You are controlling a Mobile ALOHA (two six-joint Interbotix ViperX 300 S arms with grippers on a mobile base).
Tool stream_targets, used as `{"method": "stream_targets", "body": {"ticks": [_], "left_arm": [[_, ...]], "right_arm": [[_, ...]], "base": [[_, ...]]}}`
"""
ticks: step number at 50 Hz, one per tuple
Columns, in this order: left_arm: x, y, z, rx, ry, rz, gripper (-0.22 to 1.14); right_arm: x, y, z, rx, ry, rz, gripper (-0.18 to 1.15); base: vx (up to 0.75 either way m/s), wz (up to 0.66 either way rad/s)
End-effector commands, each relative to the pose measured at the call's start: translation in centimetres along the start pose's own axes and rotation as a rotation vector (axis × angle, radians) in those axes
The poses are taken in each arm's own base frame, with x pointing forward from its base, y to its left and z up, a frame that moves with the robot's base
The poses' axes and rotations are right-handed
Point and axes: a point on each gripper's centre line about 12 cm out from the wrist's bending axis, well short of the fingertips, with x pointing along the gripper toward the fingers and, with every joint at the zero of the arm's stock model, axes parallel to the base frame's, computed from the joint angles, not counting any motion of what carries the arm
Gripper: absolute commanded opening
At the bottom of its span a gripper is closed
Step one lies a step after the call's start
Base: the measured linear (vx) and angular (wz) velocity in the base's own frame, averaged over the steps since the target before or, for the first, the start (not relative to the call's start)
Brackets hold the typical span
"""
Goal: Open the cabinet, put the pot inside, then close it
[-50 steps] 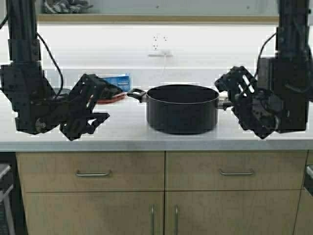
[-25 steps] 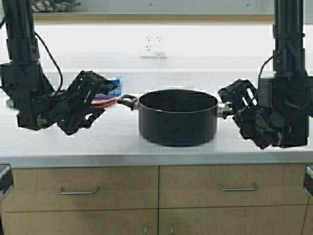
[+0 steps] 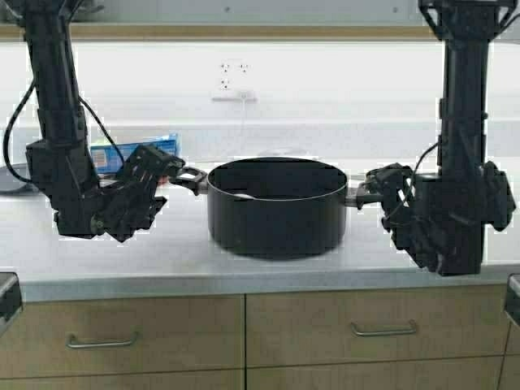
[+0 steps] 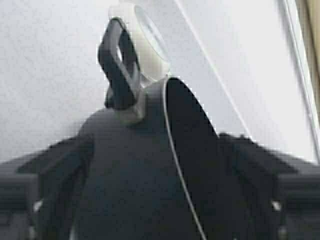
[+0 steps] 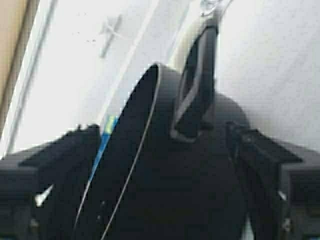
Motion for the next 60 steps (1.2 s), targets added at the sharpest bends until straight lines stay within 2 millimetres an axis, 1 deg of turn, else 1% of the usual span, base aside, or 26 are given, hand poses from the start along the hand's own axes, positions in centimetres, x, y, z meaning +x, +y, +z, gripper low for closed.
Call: {"method": "stream_targets", "body": {"ticks": [1,9,15,23,29,32,34,37,40,42,43,45,46,48,49,50,51,53,55,58,60], "left_arm": [[2.8,0.0,1.5,-0.017,-0.003,-0.05,1.03],[5.3,0.6,1.9,-0.012,0.033,-0.063,1.03],[6.5,1.6,1.8,-0.013,0.057,-0.041,1.03],[7.1,2.2,1.9,-0.042,0.045,-0.04,1.02],[7.0,2.4,1.8,-0.045,0.047,-0.038,1.01],[6.9,2.3,1.7,-0.045,0.053,-0.032,0.98],[6.9,2.3,1.7,-0.044,0.054,-0.029,0.92],[6.9,2.3,1.8,-0.042,0.057,-0.03,0.76],[7.0,2.2,1.8,-0.041,0.061,-0.036,0.5],[7.1,2.1,1.8,-0.041,0.059,-0.038,0.28],[7.1,2.0,1.8,-0.041,0.059,-0.038,0.1],[7.1,2.1,1.9,-0.043,0.053,-0.037,-0.07],[7.2,2.1,2.0,-0.044,0.049,-0.035,-0.13],[7.2,2.1,2.0,-0.045,0.048,-0.03,-0.14],[7.2,2.2,2.0,-0.045,0.048,-0.024,-0.11],[7.3,2.2,2.0,-0.045,0.05,-0.02,-0.07],[7.2,2.3,2.0,-0.045,0.052,-0.012,-0.02],[7.2,2.4,1.9,-0.045,0.055,-0.008,0.05],[7.1,2.4,1.8,-0.044,0.058,-0.007,0.08],[7.1,2.4,1.8,-0.044,0.058,-0.006,0.06],[7.1,2.4,1.9,-0.042,0.058,-0.006,0.04]], "right_arm": [[2.2,-0.8,0.8,0.042,-0.02,0.03,1.04],[4.2,-2.8,1.2,0.085,-0.023,0.066,1.04],[4.7,-3.5,0.7,0.121,0.02,0.094,1.04],[5.1,-3.5,0.3,0.144,0.048,0.117,1.04],[5.3,-3.5,0.3,0.153,0.048,0.122,1.03],[5.1,-3.5,0.3,0.164,0.054,0.12,1.01],[5.1,-3.5,0.2,0.175,0.058,0.118,0.99],[4.9,-3.5,0.2,0.198,0.061,0.115,0.91],[4.8,-3.6,0.2,0.222,0.065,0.108,0.76],[4.7,-3.5,0.2,0.239,0.069,0.109,0.62],[4.7,-3.4,0.2,0.243,0.07,0.109,0.53],[4.7,-3.4,0.2,0.251,0.073,0.108,0.34],[4.6,-3.4,0.2,0.252,0.073,0.108,0.24],[4.7,-3.2,0.3,0.249,0.072,0.111,0.06],[4.7,-3.2,0.3,0.248,0.07,0.112,-0.02],[4.8,-3.2,0.4,0.249,0.063,0.111,-0.06],[4.9,-3.1,0.4,0.25,0.063,0.114,-0.07],[4.9,-3.1,0.6,0.247,0.053,0.112,-0.03],[4.9,-3.0,0.7,0.245,0.048,0.112,0.04],[5.0,-2.8,0.8,0.242,0.046,0.115,0.12],[4.9,-2.7,0.8,0.242,0.047,0.115,0.12]], "base": [[0.04,-0.01],[0.04,-0.02],[0.03,0.0],[0.03,0.0],[0.03,0.0],[0.02,0.0],[0.02,0.0],[0.02,0.0],[0.02,0.0],[0.01,0.0],[0.01,0.01],[0.0,0.0],[0.0,0.0],[0.0,0.0],[0.0,0.0],[0.0,0.0],[0.0,0.0],[0.0,0.0],[0.0,0.0],[-0.01,0.0],[-0.01,0.0]]}}
